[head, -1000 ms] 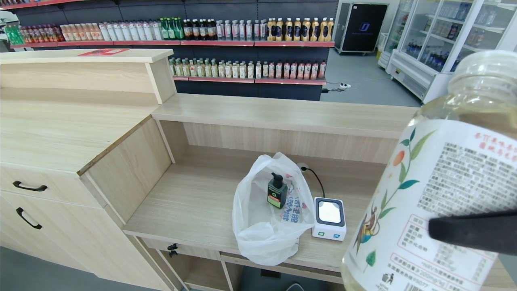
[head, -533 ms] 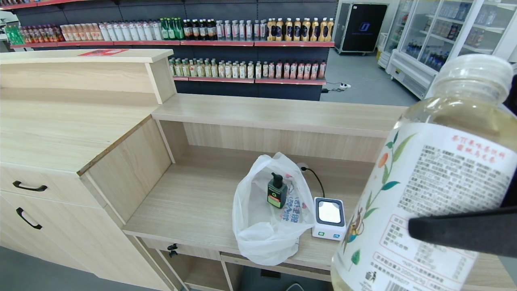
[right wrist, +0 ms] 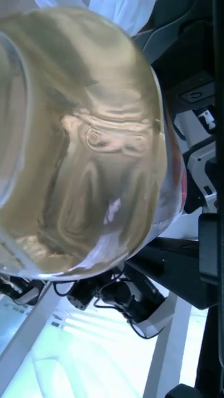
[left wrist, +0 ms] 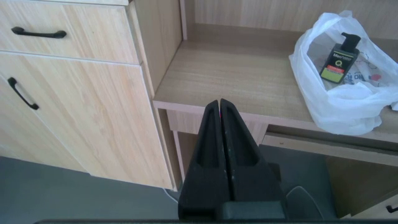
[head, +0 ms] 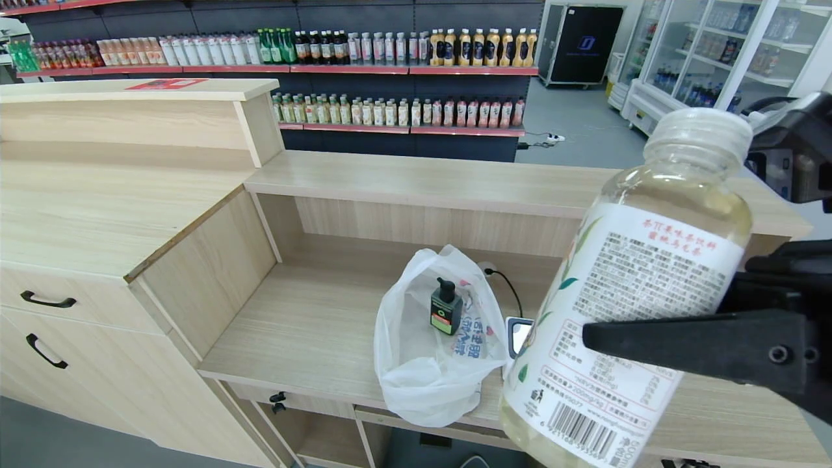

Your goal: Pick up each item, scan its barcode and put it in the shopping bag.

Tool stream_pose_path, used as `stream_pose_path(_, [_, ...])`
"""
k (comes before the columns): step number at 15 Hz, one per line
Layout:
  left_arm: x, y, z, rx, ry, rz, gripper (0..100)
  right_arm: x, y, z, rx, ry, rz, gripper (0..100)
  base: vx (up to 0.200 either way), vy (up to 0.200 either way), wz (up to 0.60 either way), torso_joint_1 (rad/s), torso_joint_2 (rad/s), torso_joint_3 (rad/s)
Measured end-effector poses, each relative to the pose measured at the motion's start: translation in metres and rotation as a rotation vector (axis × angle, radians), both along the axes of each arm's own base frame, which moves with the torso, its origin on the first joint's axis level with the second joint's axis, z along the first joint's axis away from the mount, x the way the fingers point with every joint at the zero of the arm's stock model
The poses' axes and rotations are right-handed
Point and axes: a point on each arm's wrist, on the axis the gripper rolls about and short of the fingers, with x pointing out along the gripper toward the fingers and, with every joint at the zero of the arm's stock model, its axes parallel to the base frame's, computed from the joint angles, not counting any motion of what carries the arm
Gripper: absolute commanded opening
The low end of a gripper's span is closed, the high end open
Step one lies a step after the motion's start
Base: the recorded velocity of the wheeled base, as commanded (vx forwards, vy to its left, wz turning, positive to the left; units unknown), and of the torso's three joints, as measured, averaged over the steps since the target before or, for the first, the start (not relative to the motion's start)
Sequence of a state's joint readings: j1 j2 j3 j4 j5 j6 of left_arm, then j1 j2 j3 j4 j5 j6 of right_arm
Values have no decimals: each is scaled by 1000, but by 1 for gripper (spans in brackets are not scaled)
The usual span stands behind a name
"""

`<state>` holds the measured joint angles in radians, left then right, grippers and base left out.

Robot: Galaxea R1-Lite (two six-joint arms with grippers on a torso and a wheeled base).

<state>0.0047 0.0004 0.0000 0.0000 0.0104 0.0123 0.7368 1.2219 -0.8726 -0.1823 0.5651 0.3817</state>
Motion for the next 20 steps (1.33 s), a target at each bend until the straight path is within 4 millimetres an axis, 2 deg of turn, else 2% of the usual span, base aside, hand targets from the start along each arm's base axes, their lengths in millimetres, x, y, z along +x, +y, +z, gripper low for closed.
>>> stream_pose_path(7, [0,0,0,0,0,-1,0,14,12,-7,-28,-49,-48,0,0,0,0,0,0,0])
stream_pose_path(14, [0,0,0,0,0,-1,0,14,18,-10,-35,-64,-28,0,0,0,0,0,0,0])
stream_pose_path(17, [0,0,0,0,0,0,0,13,16,-9,-33,-70,-29,0,0,0,0,0,0,0])
stream_pose_path(20, [0,0,0,0,0,0,0,15,0,-3,-31,-137,-86,0,0,0,0,0,0,0])
